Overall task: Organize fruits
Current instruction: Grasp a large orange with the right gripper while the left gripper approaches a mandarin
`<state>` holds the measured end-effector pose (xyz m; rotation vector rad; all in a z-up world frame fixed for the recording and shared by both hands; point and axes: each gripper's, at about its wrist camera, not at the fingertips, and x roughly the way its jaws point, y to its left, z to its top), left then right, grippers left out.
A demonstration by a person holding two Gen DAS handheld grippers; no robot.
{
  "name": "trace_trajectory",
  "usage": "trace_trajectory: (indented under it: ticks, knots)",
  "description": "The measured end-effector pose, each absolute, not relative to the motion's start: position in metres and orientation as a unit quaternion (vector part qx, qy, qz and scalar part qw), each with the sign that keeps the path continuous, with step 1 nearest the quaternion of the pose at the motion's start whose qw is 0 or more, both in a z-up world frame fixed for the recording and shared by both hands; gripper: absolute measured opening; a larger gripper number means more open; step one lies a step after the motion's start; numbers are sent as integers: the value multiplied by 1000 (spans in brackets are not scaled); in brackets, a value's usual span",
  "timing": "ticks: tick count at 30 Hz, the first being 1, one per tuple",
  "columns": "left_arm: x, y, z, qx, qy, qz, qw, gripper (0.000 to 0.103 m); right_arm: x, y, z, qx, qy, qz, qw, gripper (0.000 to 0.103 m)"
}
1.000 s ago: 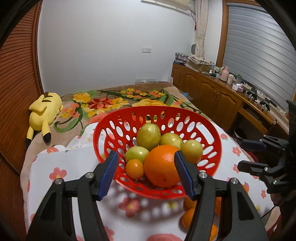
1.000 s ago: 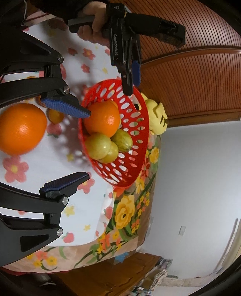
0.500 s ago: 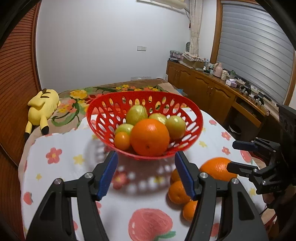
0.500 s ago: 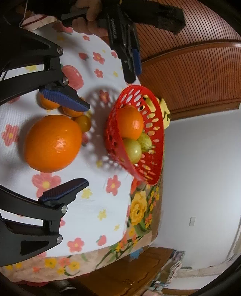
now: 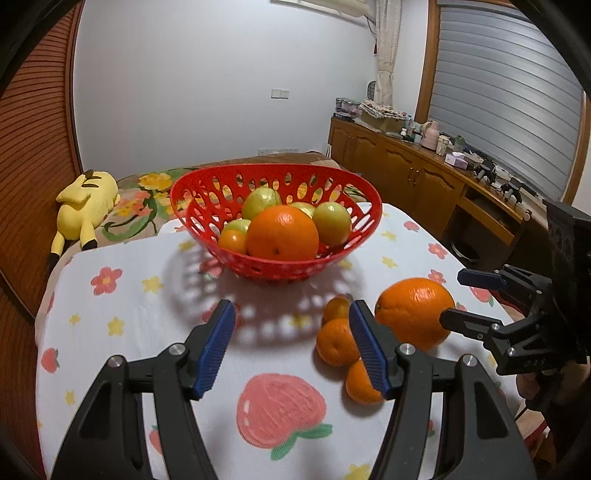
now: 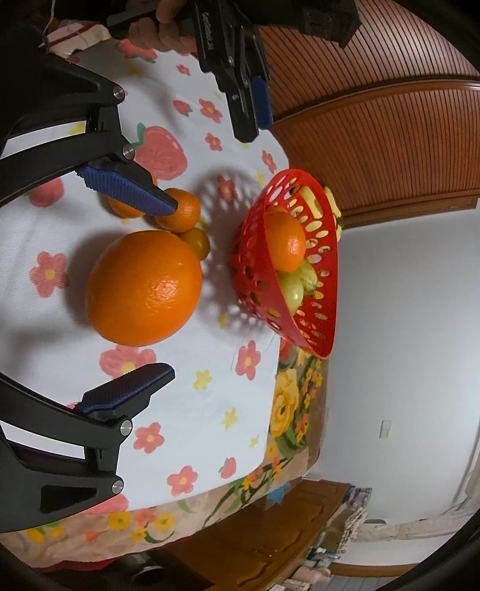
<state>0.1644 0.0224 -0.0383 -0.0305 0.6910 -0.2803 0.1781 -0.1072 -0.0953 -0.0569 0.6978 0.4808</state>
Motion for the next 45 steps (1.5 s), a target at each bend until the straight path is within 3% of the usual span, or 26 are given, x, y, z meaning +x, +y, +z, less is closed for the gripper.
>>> trace_trajectory:
  ticks: [29, 32, 45]
  knots:
    - [162, 16, -81, -28, 379, -137, 915, 64, 199, -91, -134, -15, 378, 259, 889, 90]
    - [162, 12, -83, -29, 383, -140, 913, 64, 199, -89, -138, -18, 385, 262, 885, 84]
    - [156, -9, -89, -29, 392, -172, 903, 64, 175, -124, -139, 10, 379, 241, 894, 83]
